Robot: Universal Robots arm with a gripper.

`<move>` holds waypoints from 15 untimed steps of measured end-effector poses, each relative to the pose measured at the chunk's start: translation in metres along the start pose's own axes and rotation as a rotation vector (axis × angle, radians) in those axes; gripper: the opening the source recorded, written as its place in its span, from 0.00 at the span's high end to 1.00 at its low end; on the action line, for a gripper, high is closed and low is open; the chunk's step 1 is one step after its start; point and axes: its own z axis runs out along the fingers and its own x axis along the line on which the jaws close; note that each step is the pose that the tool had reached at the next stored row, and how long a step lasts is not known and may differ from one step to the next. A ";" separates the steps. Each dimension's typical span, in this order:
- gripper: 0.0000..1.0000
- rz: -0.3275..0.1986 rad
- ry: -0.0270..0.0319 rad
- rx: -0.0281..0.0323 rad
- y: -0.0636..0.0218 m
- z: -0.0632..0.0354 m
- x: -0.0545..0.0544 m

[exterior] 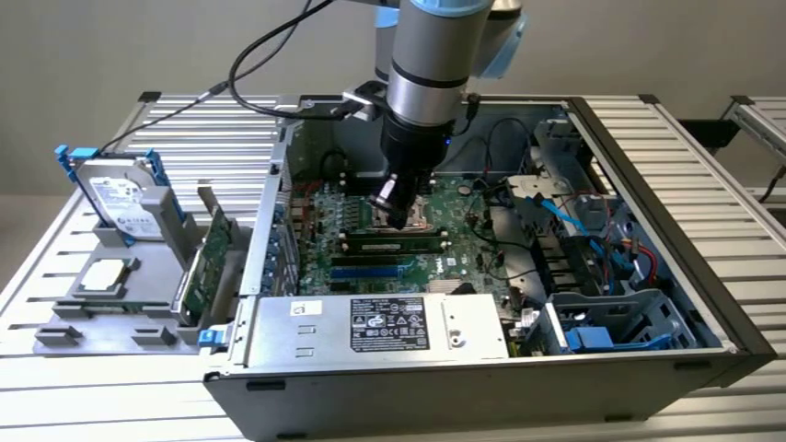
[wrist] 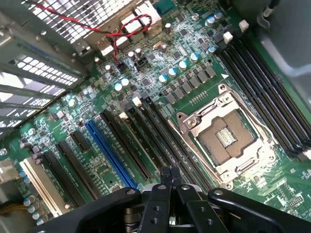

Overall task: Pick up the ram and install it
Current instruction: 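Press down the ram until it locks into place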

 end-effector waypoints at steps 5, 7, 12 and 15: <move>0.89 0.090 -0.0078 -0.0037 0.0000 0.0002 0.000; 0.89 0.126 -0.0110 -0.0052 0.0000 0.0003 0.000; 0.89 0.215 -0.0187 -0.0090 0.0000 0.0006 0.000; 0.89 0.268 -0.0235 -0.0112 -0.0001 0.0007 0.000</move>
